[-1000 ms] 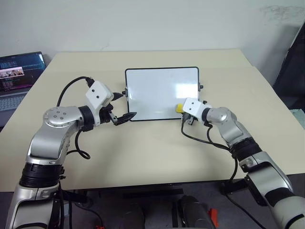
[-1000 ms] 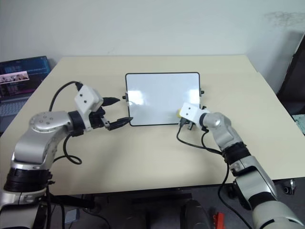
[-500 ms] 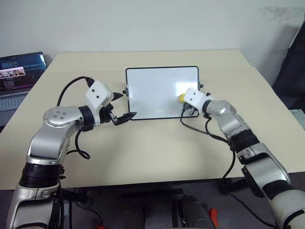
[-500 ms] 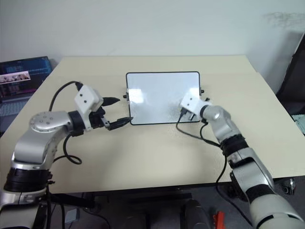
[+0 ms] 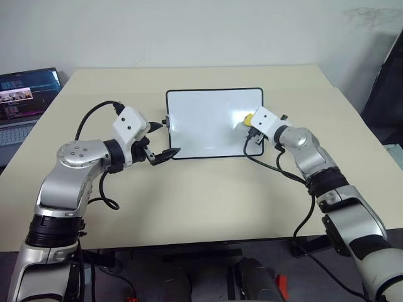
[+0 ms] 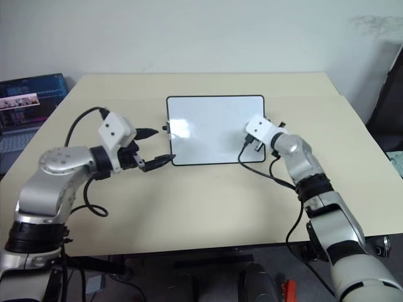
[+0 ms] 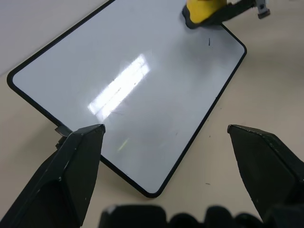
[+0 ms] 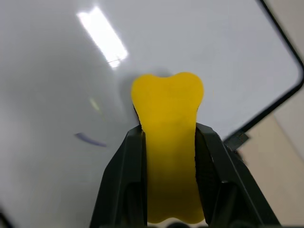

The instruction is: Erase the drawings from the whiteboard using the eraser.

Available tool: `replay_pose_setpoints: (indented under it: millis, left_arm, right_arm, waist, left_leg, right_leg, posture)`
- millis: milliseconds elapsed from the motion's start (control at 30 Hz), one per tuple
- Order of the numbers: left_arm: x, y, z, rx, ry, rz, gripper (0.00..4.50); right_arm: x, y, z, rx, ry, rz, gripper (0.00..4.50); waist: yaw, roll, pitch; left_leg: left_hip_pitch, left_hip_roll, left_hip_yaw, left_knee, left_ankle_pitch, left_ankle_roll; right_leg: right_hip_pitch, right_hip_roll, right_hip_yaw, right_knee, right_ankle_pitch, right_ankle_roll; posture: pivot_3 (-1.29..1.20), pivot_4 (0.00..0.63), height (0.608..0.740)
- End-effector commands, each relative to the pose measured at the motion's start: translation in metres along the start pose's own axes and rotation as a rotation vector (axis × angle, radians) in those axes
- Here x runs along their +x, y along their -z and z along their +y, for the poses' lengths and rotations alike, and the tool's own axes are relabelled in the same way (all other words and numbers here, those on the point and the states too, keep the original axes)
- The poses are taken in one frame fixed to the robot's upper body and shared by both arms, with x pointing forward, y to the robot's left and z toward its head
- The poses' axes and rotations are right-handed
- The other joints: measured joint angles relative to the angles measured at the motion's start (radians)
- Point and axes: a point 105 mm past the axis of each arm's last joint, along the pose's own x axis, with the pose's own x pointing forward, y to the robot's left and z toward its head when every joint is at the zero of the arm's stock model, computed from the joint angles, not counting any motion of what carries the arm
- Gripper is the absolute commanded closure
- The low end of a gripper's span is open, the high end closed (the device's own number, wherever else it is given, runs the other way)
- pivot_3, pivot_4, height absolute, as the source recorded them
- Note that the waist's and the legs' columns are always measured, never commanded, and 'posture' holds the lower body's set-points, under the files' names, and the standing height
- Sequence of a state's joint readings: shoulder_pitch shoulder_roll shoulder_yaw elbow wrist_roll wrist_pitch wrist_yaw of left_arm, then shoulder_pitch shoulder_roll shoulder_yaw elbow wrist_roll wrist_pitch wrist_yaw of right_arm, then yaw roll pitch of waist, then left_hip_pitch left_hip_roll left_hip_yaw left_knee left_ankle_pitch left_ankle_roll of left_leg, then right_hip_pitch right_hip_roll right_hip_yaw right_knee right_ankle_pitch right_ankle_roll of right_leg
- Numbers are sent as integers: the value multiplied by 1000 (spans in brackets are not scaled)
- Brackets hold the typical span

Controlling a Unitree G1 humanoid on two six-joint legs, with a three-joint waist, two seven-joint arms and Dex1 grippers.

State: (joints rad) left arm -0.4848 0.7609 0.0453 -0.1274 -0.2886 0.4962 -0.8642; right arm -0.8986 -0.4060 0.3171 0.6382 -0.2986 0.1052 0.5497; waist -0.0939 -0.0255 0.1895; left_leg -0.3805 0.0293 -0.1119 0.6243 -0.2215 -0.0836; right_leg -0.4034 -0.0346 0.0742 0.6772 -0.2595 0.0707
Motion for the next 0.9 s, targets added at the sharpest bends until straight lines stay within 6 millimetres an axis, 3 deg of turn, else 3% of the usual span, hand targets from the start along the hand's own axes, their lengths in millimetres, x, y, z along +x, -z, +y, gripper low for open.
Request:
replay_pose_setpoints:
  millis: [33, 167, 333, 667, 767, 900]
  left_arm:
    - [-2, -13, 3, 46, -6, -29, 0]
    - [-1, -14, 1, 45, -1, -33, 0]
    - [0, -14, 2, 44, -1, -34, 0]
    - [-1, -14, 2, 45, -7, -36, 0]
    - [-1, -14, 2, 45, -8, -36, 0]
    - [-2, -13, 2, 45, -11, -35, 0]
  right_arm:
    - [-3, 26, 40, 5, -191, 108, 3524]
    - [-9, 28, 50, -1, -248, 119, 3524]
    - [-5, 23, 30, 5, -149, 119, 3524]
    - [4, 1, -35, 31, 169, 86, 3525]
    - [4, 3, -43, 26, 205, 103, 3525]
    - [6, 4, -39, 18, 188, 102, 3525]
  waist:
    - [-3, 0, 0]
    - [-4, 0, 0]
    - [-3, 0, 0]
    - [-10, -2, 2]
    - [-9, -2, 2]
    - [-11, -2, 2]
  left_leg:
    - [0, 0, 0, 0, 0, 0]
    - [0, 0, 0, 0, 0, 0]
    - [0, 0, 0, 0, 0, 0]
    - [0, 0, 1, 2, 2, 0]
    - [-1, 0, 1, 1, 2, 0]
    - [-2, 0, 1, 0, 2, 0]
  right_leg:
    - [0, 0, 0, 0, 1, 1]
    - [0, 0, 0, -1, 1, 1]
    - [0, 0, 0, -2, -2, -3]
    - [0, 0, 1, -2, -2, -4]
    - [-1, 0, 1, -2, -2, -4]
    - [-1, 0, 1, -3, -2, -3]
  posture:
    - [0, 150, 740]
    - [0, 150, 740]
    - [0, 150, 740]
    - [0, 150, 740]
    - [0, 150, 740]
    - [0, 150, 740]
